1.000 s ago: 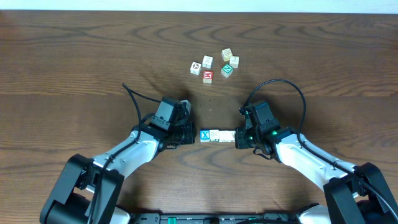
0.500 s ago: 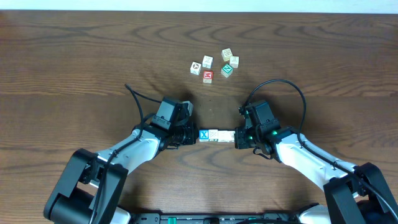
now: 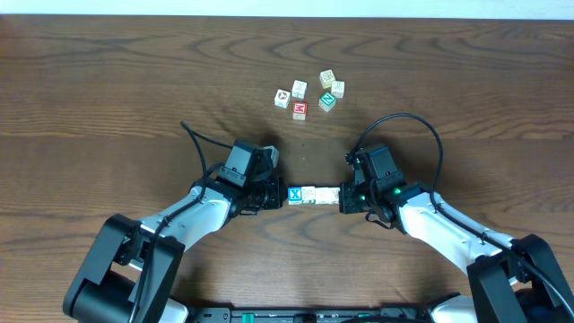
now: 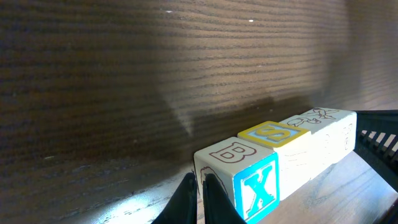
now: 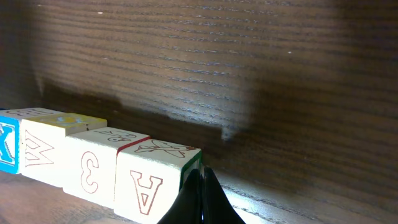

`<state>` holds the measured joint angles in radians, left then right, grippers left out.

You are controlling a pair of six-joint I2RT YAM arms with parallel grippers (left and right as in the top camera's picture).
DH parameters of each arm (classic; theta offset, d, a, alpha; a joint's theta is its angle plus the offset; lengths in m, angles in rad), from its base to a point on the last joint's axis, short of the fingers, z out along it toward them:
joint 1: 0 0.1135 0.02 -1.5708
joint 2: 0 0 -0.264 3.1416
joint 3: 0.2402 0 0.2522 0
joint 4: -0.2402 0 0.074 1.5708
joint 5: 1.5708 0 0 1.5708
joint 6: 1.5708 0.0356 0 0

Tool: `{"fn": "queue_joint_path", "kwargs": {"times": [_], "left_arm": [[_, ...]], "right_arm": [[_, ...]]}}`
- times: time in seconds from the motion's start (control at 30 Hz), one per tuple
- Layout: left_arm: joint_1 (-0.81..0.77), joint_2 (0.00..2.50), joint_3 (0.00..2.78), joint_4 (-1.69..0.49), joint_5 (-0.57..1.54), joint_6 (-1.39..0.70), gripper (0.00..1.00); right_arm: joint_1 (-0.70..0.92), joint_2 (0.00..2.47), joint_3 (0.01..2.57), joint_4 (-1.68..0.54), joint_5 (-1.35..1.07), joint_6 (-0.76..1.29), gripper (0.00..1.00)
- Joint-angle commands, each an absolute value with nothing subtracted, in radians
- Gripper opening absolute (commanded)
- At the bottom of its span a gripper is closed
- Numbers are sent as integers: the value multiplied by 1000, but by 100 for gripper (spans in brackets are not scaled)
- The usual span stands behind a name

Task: Lift 4 blocks
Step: 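Hold the row clamped between both grippers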

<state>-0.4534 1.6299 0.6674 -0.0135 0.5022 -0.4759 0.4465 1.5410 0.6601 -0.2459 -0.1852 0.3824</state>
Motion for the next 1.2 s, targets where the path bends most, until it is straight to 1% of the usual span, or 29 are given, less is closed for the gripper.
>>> {"fn": "queue_joint_path", "kwargs": {"times": [0.0, 0.2, 0.57, 1.17], "left_arm": [[-459, 1640, 691, 4, 538, -492, 7], [-461, 1640, 691, 65, 539, -492, 7], [-495, 1640, 691, 62, 538, -492, 7], [-495, 1640, 691, 54, 539, -492, 7]], "right_arm": [[449, 1546, 681, -239, -239, 388, 1], [449, 1547, 681, -240, -245, 389, 1], [449, 1547, 681, -236, -299, 389, 1], [448, 1546, 681, -235, -379, 461, 1]]}}
